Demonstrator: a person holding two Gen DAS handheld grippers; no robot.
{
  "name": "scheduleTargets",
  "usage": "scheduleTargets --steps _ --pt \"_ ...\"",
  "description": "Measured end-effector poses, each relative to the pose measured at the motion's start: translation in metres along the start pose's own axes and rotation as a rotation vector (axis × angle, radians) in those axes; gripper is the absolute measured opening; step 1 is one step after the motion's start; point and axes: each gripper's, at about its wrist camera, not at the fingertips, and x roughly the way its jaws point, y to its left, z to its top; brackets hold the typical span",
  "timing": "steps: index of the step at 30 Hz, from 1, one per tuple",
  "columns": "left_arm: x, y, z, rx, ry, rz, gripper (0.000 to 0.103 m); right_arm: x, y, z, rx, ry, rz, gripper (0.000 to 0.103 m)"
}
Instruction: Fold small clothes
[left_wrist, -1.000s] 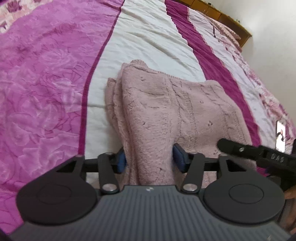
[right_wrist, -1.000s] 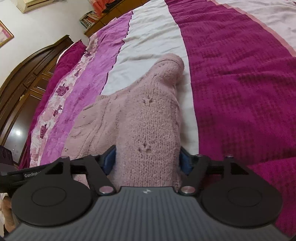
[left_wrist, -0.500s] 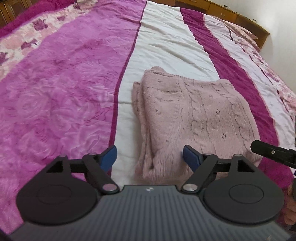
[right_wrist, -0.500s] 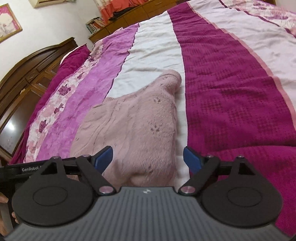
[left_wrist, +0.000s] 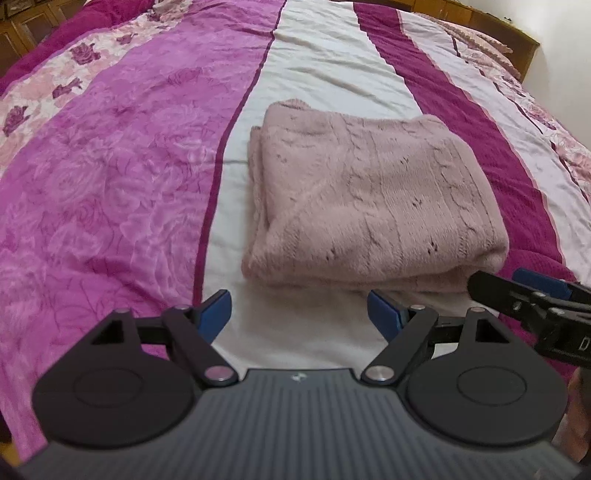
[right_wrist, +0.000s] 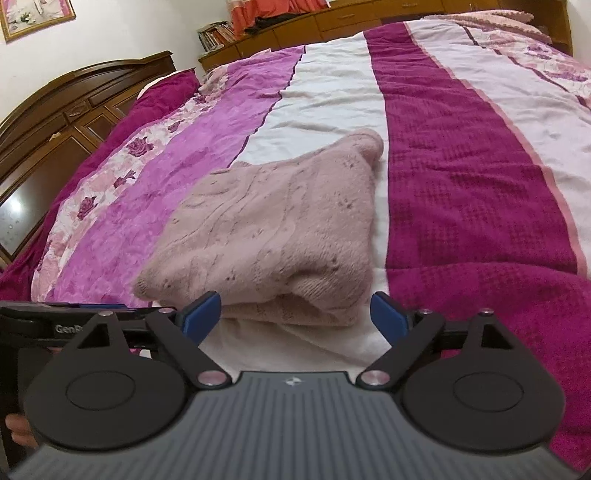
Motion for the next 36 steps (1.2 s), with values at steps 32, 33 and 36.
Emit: scheduleTargets --steps 32,33,36 --pt "0.011 -0.018 -0.015 0.037 0.030 0.089 0.082 0.017 0.001 -0.015 0.008 0.068 -0.058 0.094" --pt "0.011 -0.018 -0.015 0.036 0.030 0.089 0.082 0.017 0.001 -0.015 0.008 0.068 -0.058 0.094" --pt "0.011 -0.018 -0.015 0.037 0.030 0.088 0.082 0.018 0.002 -0.015 0.008 0.068 -0.058 0.094"
